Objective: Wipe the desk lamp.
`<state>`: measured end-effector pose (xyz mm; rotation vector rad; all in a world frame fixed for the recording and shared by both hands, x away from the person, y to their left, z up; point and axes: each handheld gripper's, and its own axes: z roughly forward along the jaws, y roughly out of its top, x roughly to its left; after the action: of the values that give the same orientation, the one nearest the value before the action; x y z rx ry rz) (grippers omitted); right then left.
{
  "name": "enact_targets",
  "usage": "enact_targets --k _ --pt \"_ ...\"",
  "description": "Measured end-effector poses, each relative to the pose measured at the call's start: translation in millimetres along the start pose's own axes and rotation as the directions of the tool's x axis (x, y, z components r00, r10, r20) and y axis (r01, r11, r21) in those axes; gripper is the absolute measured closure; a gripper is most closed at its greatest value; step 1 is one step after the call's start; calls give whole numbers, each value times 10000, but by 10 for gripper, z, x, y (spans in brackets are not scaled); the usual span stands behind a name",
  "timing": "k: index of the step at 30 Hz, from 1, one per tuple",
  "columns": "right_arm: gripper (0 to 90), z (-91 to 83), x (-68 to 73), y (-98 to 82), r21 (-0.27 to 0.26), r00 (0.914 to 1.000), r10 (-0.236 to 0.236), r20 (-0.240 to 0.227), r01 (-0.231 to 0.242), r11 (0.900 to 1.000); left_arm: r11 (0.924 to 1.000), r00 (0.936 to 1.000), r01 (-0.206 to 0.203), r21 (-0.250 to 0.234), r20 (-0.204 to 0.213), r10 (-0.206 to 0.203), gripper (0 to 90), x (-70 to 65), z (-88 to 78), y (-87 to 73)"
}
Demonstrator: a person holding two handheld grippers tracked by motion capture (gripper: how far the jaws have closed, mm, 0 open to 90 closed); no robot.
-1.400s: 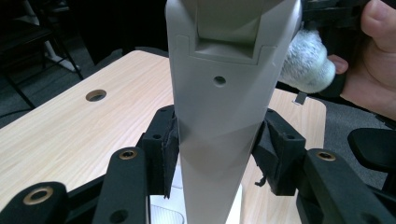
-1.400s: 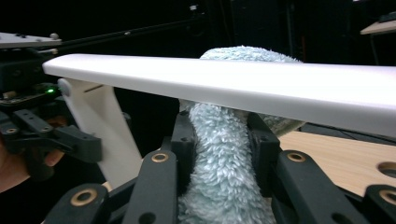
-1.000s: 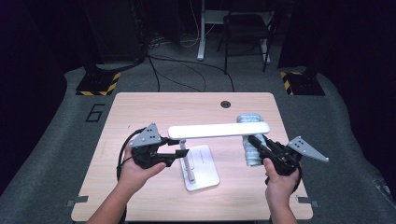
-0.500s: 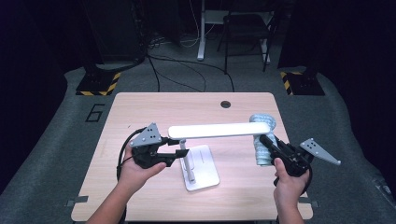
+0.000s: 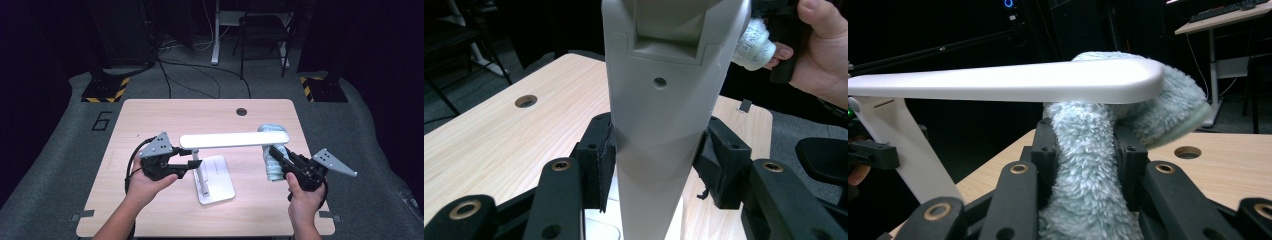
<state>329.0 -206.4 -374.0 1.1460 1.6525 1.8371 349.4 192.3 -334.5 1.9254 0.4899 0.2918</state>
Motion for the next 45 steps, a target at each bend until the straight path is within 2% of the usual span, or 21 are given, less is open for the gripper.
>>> enact_targets --k 4,10,19,22,25,27,30,35,39,43,45 --pt "693 -52 -64 7 -30 9996 -56 270 57 10000 10000 10000 -57 -19 -27 57 527 5 6 0" --pt "694 -143 -189 29 -156 9981 138 607 -129 9998 10000 10000 19 -27 -4 -19 527 0 2 -4" --pt "694 -235 -266 111 -252 9958 44 913 -22 9997 10000 10000 -17 -61 26 18 527 16 -11 -15" --pt "695 -263 -296 123 -382 9951 107 986 -70 9992 10000 10000 -10 -42 43 10 527 20 -11 -14" --pt "695 -331 -319 184 -801 9950 242 968 -165 9966 10000 10000 32 -76 60 -32 527 4 4 -11" --pt "695 -352 -286 255 -826 9935 -166 1126 260 9962 10000 10000 26 -78 60 -26 527 5 8 -9" --pt "695 -330 -231 344 -752 9941 -490 971 564 9956 9999 10000 -17 -103 31 18 526 14 2 -17" --pt "695 -266 -239 404 -778 9962 -284 820 348 9964 9999 10000 69 -158 61 -68 526 12 2 -27" --pt "695 -226 -197 481 -840 9963 -478 719 538 9950 9999 10000 -34 -151 91 35 525 23 7 -23" --pt "695 -184 -151 575 -949 9961 -687 553 737 9928 9998 9999 -32 -174 115 34 525 22 11 -27" --pt "694 -130 -121 617 -839 9958 -830 396 861 9927 9996 9999 70 -259 144 -66 524 16 16 -35"
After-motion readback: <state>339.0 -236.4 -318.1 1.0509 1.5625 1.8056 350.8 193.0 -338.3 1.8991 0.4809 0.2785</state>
